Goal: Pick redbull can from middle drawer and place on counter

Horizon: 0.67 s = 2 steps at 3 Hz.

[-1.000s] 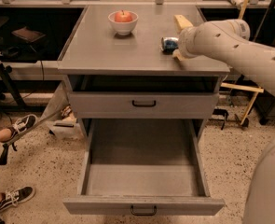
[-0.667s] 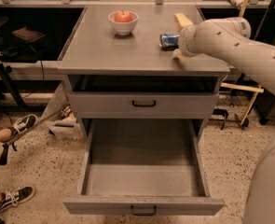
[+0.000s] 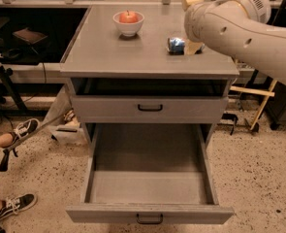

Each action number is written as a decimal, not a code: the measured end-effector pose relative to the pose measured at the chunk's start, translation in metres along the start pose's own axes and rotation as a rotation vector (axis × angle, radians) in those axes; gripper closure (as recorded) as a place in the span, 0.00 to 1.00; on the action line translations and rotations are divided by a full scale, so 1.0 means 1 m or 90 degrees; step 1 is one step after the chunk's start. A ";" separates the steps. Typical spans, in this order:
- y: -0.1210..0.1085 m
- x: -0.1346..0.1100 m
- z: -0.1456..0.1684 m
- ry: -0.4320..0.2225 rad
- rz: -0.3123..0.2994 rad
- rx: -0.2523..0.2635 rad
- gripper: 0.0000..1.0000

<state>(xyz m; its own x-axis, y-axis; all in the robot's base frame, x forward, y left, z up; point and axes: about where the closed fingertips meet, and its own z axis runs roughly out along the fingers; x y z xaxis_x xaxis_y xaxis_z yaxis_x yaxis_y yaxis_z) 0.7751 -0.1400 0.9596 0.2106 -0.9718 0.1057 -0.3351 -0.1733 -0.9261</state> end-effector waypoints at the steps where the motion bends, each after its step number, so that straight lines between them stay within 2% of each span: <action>1: 0.025 0.031 -0.051 0.069 0.004 -0.047 0.00; 2: 0.053 0.056 -0.080 0.113 0.018 -0.083 0.00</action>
Offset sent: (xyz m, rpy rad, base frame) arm -0.0404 -0.0332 0.0018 -0.0406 0.0398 -0.0883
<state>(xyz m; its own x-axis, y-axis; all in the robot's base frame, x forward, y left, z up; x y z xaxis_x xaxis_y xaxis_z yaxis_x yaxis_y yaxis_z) 0.6954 -0.2160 0.9451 0.0381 -0.9875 0.1528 -0.4575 -0.1532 -0.8759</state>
